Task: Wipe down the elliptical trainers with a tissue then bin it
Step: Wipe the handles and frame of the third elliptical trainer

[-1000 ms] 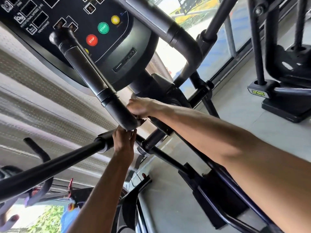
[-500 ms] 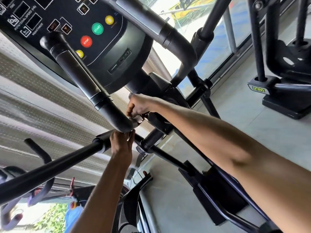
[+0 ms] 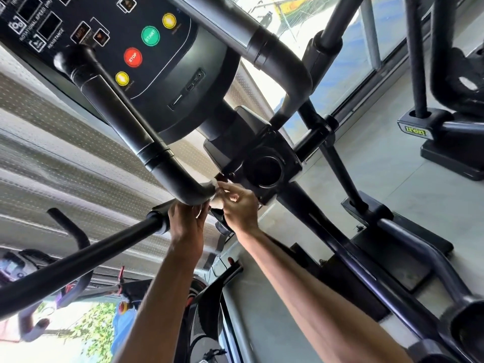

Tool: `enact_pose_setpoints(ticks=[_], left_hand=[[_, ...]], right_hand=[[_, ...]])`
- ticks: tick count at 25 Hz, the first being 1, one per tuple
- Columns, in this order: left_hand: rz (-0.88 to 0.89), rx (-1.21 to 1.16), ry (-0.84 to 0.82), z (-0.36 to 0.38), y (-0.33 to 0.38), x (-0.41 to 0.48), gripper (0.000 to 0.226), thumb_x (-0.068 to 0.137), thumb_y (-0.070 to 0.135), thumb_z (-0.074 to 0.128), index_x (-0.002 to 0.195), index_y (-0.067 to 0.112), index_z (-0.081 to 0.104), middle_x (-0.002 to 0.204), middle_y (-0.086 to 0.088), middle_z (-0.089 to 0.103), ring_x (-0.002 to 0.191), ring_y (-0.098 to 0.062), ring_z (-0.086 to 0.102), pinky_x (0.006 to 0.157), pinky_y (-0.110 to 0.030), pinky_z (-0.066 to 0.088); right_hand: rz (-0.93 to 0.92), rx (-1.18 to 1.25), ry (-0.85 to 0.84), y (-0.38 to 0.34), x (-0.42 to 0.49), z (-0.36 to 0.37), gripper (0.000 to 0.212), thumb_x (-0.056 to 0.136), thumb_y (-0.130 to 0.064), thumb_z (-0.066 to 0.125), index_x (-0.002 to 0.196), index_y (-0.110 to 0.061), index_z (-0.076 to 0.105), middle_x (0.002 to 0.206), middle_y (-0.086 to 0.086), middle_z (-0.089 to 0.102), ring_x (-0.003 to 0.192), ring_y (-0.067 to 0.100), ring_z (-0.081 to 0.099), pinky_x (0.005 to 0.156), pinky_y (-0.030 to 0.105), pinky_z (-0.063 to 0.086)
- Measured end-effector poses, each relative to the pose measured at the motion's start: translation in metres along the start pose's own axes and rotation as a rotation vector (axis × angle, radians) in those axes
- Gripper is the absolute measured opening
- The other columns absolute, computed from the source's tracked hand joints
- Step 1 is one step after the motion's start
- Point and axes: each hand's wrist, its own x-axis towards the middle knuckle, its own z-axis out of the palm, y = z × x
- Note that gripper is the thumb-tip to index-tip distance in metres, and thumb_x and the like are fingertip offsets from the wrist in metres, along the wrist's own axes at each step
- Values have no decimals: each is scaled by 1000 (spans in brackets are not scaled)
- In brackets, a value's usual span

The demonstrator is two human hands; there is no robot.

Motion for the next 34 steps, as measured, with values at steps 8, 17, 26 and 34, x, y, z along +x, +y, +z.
enact_pose_setpoints(ticks=[8, 17, 26, 34], left_hand=[[-25, -29, 18, -6, -3, 7, 62, 84, 15, 64, 141, -4, 48, 124, -23, 63, 121, -30, 63, 96, -33, 57], [-10, 6, 27, 0, 0, -6, 37, 99, 9, 54, 134, -3, 52, 108, -11, 70, 118, -25, 64, 94, -31, 57], [45, -55, -2, 9, 18, -47, 22, 106, 15, 46, 120, 11, 62, 107, 2, 75, 103, -7, 70, 100, -28, 53], [174, -76, -169, -3, 43, -91, 23, 105, 13, 49, 98, 21, 70, 82, 16, 78, 97, -8, 71, 95, -30, 52]], right_hand=[[352, -5, 405, 14, 10, 50, 24, 97, -17, 66, 119, -9, 74, 110, 8, 76, 79, 12, 66, 51, -1, 38], [271, 98, 197, 1, 3, 28, 24, 96, -6, 66, 119, -3, 72, 121, 10, 71, 78, -8, 66, 61, 2, 48], [-78, 65, 50, -48, -34, -2, 18, 90, -8, 72, 106, -12, 79, 105, 2, 75, 98, 17, 73, 89, 38, 60], [-145, 62, 172, -88, -72, 3, 14, 87, -11, 73, 97, -17, 81, 89, -1, 79, 88, 20, 76, 88, 46, 60]])
